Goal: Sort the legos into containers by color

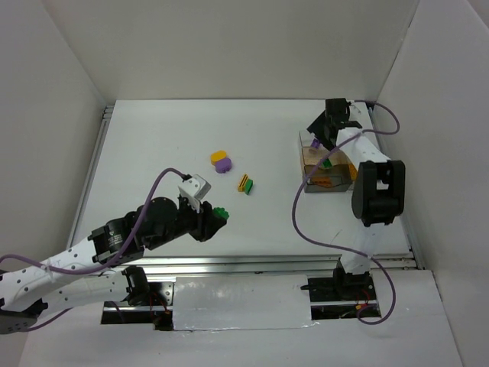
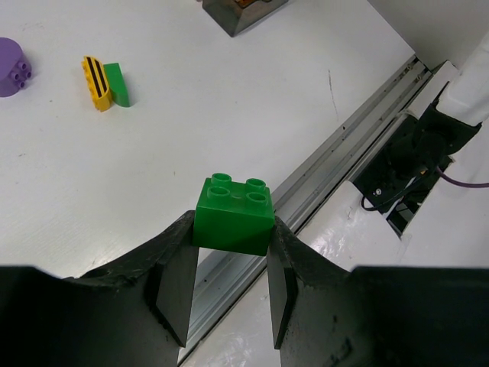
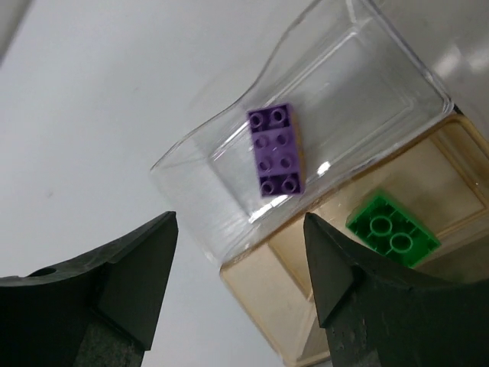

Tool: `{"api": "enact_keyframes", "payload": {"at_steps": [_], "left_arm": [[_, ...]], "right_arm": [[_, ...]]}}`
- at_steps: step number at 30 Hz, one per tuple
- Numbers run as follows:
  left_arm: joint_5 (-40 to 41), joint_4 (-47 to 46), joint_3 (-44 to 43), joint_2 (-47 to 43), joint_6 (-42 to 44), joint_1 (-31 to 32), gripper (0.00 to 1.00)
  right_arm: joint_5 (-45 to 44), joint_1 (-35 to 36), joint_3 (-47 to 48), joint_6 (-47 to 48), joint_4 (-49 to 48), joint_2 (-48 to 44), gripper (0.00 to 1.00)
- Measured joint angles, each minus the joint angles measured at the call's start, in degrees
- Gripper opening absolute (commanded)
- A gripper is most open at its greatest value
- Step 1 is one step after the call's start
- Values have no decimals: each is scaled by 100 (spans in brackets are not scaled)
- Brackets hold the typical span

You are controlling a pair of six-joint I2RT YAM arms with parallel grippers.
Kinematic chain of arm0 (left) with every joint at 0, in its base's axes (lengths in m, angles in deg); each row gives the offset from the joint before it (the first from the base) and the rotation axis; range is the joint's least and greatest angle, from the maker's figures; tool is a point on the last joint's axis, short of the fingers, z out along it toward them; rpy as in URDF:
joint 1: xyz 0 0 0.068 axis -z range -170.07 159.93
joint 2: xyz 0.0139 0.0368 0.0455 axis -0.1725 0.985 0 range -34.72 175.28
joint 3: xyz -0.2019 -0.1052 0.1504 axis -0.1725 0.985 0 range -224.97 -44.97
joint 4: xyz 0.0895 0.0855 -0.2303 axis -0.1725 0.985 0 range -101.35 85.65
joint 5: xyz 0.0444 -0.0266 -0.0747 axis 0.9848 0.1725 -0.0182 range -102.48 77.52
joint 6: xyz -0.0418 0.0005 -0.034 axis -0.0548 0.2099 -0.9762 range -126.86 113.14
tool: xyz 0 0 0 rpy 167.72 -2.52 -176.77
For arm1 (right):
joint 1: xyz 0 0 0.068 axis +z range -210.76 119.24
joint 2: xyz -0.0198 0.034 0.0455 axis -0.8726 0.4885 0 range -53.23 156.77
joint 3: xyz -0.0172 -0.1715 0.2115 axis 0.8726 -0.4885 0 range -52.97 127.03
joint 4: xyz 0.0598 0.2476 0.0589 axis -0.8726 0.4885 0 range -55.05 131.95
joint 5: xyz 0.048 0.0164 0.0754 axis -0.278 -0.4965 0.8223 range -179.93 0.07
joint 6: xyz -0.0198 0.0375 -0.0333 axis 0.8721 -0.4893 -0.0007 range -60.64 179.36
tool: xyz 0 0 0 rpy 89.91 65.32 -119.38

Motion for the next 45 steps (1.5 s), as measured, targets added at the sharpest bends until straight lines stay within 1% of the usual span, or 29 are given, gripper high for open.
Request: {"api": "enact_keyframes", "payload": {"at_steps": [1, 3, 6, 8, 9, 11, 14, 15, 17, 21, 24, 26, 29, 34, 38, 39, 43, 45], "left_arm": [[-2, 0, 0, -7, 0, 0, 0], [-13, -28, -2, -17, 4, 0, 0], [-319, -199, -4, -66, 33, -4, 0], [-638, -433, -4, -131, 66, -7, 0], [-850, -577, -4, -164, 103, -20, 0], [-1185, -791, -50, -164, 157, -42, 0], [-1757, -1040, -278, 85, 184, -90, 0], [-2020, -1137, -385, 203, 190, -109, 0], [-2500, -1355, -570, 448, 203, -122, 0], [-3342, -1668, -667, 772, 210, -125, 0], [-3659, -1738, -678, 828, 192, -125, 0], [-3762, -1794, -684, 848, 173, -125, 0], [-3810, -1843, -686, 876, 151, -133, 0], [-3847, -1869, -743, 1034, 136, -136, 0], [-3840, -1886, -761, 1126, 138, -136, 0], [-3840, -1886, -761, 1137, 138, -136, 0], [-3812, -1893, -761, 1163, 136, -136, 0], [-3786, -1895, -761, 1165, 136, -136, 0]], "right_arm": [[146, 24, -262, 79, -133, -269, 74], [798, 31, -857, 267, -350, -1008, 74], [2682, 68, -2044, 627, -1217, -2538, 76], [4065, 203, -2883, 638, -2146, -3580, 78], [4627, 339, -3248, 610, -2555, -4065, 79], [5565, 850, -3888, 660, -3171, -4964, 80], [6389, 1808, -4221, 1032, -3283, -5814, 81], [6537, 2124, -4225, 1198, -3248, -6035, 81], [6784, 2472, -4225, 1499, -3147, -6371, 80], [7023, 2573, -4225, 1834, -2927, -6760, 78], [7108, 2680, -4238, 1947, -2820, -6905, 74], [7134, 2798, -4354, 1967, -2813, -6985, 72], [7267, 2929, -4542, 1967, -2780, -7143, 72], [7466, 3139, -4599, 1952, -2780, -7250, 75], [7530, 3250, -4601, 1891, -2793, -7392, 75], [7521, 3279, -4601, 1878, -2796, -7434, 74], [7401, 3458, -4601, 1926, -2774, -7464, 65], [7302, 3530, -4601, 1943, -2750, -7403, 64]]}}
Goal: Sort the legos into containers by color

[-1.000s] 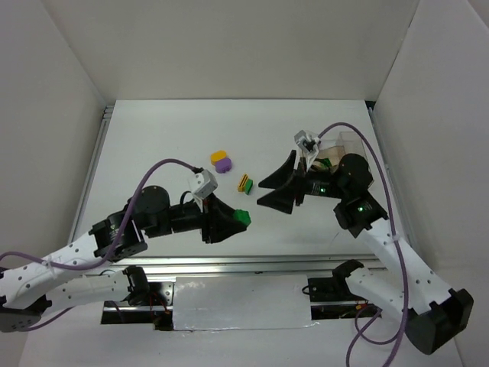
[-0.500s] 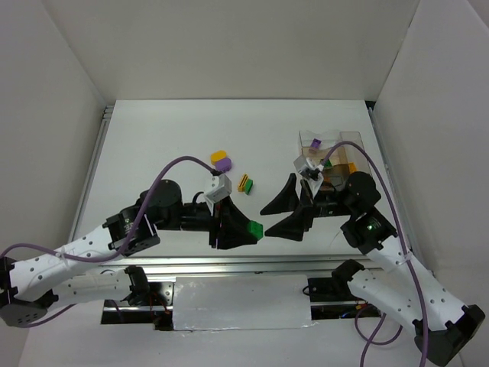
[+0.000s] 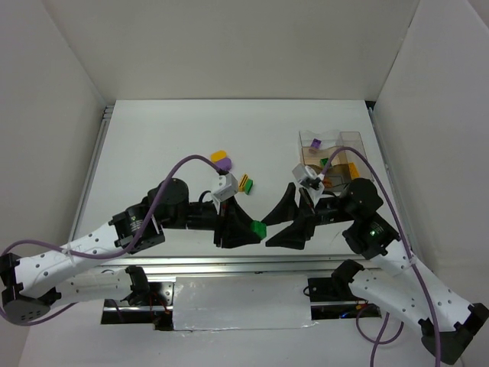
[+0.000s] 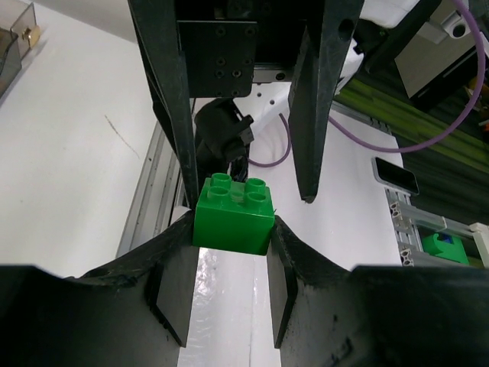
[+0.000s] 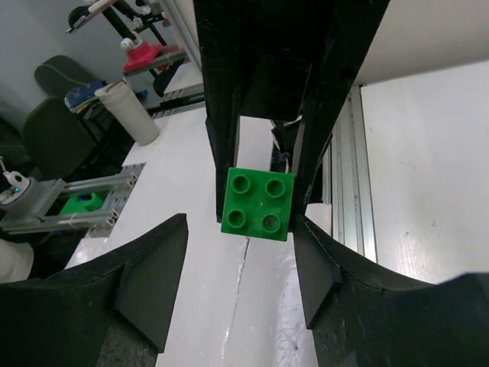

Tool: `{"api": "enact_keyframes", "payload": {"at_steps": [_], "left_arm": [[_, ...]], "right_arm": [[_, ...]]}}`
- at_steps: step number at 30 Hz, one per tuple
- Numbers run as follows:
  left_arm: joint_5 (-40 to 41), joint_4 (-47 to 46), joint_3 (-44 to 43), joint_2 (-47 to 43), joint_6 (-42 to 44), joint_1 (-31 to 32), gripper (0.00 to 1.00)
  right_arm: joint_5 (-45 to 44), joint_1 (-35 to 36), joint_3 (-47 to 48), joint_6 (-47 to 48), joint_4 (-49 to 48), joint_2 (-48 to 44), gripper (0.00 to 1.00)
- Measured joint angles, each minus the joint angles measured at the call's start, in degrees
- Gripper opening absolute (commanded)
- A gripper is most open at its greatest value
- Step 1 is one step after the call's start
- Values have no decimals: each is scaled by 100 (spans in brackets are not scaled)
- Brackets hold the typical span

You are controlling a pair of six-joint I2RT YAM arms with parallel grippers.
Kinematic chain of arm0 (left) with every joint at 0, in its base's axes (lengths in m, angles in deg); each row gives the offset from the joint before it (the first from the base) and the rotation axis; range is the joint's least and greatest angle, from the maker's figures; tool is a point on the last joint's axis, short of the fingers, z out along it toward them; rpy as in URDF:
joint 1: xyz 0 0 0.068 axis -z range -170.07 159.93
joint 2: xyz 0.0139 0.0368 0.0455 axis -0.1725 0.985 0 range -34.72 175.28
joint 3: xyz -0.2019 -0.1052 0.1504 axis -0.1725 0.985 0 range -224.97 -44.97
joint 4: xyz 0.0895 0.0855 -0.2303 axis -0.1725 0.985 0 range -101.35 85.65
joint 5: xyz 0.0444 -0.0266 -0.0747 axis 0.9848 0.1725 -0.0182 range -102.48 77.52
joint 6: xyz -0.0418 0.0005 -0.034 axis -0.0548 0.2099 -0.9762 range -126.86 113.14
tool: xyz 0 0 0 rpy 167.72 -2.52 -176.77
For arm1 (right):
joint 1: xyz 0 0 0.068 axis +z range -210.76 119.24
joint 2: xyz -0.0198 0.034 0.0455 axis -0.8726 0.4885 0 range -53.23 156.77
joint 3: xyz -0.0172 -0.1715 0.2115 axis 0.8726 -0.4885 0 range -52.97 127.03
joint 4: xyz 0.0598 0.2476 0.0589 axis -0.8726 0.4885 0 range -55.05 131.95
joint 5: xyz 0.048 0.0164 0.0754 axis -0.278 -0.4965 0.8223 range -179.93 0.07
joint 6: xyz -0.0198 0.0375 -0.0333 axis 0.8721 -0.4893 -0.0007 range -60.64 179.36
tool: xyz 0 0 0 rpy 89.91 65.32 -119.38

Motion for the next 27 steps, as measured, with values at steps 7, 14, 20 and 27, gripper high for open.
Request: {"api": "enact_keyframes", "payload": {"at_steps": [7, 14, 20, 27], "left_arm": [[-15, 361, -11, 35, 0, -20, 0], [-17, 485, -22, 61, 7, -44, 0], [37, 501, -22, 52, 7, -46, 51], [365, 262, -37, 35, -20, -46, 99]], "right_arm": [[-420, 271, 46, 192, 251, 339, 45], [-575, 339, 92, 369, 492, 332, 0], [-599, 350, 94, 415, 514, 332, 0], [-595, 420, 70, 404, 393, 332, 0]]}}
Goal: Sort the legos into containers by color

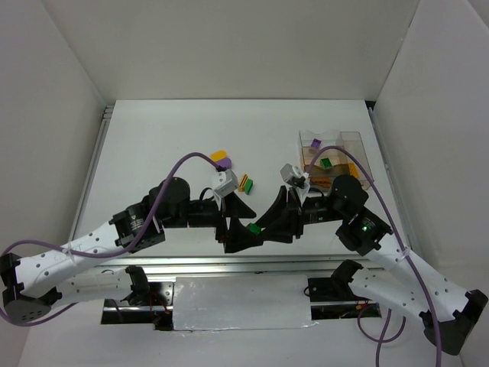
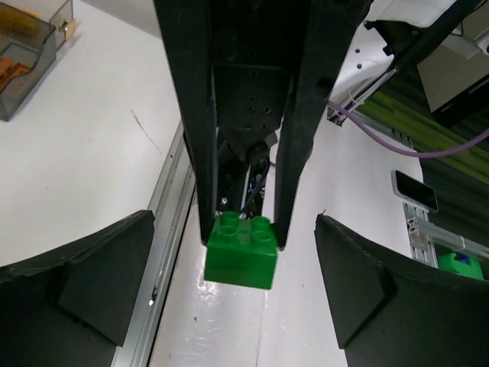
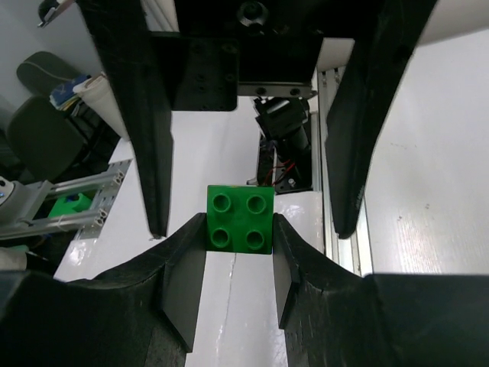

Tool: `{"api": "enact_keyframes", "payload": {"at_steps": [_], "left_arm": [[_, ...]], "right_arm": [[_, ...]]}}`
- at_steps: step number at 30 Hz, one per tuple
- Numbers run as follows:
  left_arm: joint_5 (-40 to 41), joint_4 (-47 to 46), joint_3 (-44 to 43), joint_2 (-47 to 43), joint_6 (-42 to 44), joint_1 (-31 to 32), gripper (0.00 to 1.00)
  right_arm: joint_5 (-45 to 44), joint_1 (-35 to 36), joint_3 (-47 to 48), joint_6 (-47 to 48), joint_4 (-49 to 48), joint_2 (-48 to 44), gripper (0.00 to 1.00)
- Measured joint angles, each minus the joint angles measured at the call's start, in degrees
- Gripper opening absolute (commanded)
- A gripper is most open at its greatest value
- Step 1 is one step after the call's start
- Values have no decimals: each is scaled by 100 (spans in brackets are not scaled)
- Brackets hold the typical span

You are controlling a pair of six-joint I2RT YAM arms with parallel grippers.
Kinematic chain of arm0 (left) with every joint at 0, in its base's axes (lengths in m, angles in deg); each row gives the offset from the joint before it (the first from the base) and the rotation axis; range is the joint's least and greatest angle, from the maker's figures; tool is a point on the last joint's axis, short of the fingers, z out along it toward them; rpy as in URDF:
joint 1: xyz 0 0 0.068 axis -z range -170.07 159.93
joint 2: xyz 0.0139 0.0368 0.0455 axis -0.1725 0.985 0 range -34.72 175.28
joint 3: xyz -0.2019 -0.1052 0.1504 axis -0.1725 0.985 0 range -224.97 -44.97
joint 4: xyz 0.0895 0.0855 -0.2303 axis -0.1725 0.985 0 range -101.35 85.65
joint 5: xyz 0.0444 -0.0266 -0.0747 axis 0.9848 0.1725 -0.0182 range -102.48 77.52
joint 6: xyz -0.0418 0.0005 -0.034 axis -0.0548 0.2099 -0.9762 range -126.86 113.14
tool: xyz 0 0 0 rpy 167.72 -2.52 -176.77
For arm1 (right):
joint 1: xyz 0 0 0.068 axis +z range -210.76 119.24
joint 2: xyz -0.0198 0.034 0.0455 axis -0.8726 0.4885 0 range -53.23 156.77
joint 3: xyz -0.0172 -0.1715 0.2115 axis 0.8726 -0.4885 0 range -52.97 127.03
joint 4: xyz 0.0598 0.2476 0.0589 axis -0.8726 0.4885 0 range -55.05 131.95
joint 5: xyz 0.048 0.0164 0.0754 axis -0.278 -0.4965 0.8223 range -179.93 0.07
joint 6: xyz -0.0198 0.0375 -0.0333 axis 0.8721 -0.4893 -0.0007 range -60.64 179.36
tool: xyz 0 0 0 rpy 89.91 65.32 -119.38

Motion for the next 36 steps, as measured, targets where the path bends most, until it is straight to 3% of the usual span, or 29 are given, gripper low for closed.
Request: {"api": "enact_keyframes", "payload": {"at_steps": [8, 16, 20, 26, 31, 36], "left_arm": [[608, 31, -61, 0, -103, 0, 100], [3425, 1187, -966, 275, -791, -39, 100], [4424, 1652, -1147, 323, -1198, -188, 100], [5108, 2203, -1156, 317, -1578, -411, 100], [5066, 2363, -1106, 308, -1572, -437, 99], [4964, 2492, -911, 413, -1504, -479, 99]], "right_arm": [[-590, 9, -70, 92, 109, 57, 0], [-2221, 0, -238, 236, 516, 387, 0], [-2879, -223, -422, 210, 629, 767, 0], [-3899, -1370, -247, -175, 977, 1742, 0], [-5344, -2719, 1012, -420, 1775, 3241, 0], [-6411, -3241, 2033, -498, 2153, 4269, 0]]}}
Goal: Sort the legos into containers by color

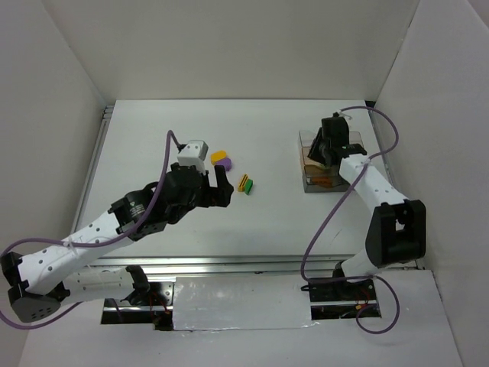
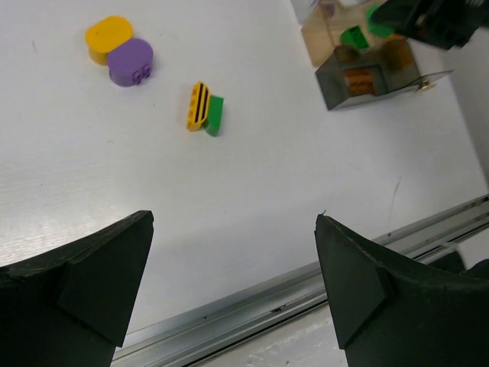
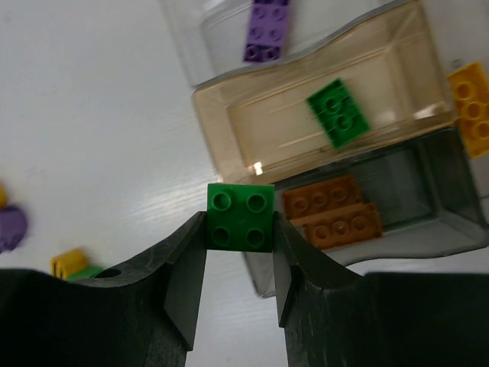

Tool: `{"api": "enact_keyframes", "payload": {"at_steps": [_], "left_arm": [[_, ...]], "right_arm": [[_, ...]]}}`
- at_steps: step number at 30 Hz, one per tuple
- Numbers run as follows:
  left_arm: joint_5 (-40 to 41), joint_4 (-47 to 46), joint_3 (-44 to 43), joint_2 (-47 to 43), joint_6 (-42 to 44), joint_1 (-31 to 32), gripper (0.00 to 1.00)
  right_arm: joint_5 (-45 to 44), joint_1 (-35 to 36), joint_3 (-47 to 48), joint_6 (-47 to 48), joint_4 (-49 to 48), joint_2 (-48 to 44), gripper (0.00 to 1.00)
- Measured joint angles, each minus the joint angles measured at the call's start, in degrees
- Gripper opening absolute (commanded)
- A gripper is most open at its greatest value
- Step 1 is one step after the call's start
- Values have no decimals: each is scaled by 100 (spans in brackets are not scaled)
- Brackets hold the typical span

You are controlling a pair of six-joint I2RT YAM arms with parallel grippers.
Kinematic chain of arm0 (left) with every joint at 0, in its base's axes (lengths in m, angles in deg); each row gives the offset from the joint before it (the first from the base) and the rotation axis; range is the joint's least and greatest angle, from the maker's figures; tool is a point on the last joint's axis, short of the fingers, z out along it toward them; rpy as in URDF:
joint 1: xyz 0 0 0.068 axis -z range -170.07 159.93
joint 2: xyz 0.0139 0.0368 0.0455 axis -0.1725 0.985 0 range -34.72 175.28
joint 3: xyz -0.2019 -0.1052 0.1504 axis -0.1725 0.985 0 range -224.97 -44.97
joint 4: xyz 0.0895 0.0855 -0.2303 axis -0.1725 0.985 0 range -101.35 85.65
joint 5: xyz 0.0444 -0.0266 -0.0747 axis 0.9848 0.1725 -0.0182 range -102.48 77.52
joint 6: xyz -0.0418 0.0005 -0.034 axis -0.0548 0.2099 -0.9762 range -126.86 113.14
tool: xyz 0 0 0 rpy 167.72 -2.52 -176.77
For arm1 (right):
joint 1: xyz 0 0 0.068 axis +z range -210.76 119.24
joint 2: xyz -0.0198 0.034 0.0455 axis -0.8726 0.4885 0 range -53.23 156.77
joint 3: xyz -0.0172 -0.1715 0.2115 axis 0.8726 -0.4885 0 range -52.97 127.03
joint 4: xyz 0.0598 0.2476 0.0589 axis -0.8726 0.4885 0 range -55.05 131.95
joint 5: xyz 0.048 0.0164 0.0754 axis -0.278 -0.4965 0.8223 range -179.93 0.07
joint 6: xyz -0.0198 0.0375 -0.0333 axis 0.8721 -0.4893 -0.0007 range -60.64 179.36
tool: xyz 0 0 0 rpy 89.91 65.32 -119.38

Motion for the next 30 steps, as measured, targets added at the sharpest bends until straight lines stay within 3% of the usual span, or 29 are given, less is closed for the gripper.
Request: {"api": "enact_keyframes", "payload": {"at_steps": [8, 19, 21, 22, 23, 30], "left_arm": [[-28, 273, 170, 197, 44, -133, 100], [-251, 299, 310, 352, 33, -636, 100], [-319, 297, 330, 426, 37, -717, 100], [-361, 293, 343, 457, 39, -741, 100], [-400, 284, 358, 472, 42, -758, 100], [-612, 166, 363, 841, 48, -874, 100]], "right_arm": [[-708, -437, 697, 9, 345, 979, 11], [-658, -577, 1241, 92, 487, 1891, 28], [-610, -577, 1316, 94, 472, 1945, 36], [-592, -579, 1325, 92, 463, 1950, 50], [-584, -579, 1329, 76, 466, 1950, 55], [-503, -579, 1405, 79, 474, 1963, 69]]}}
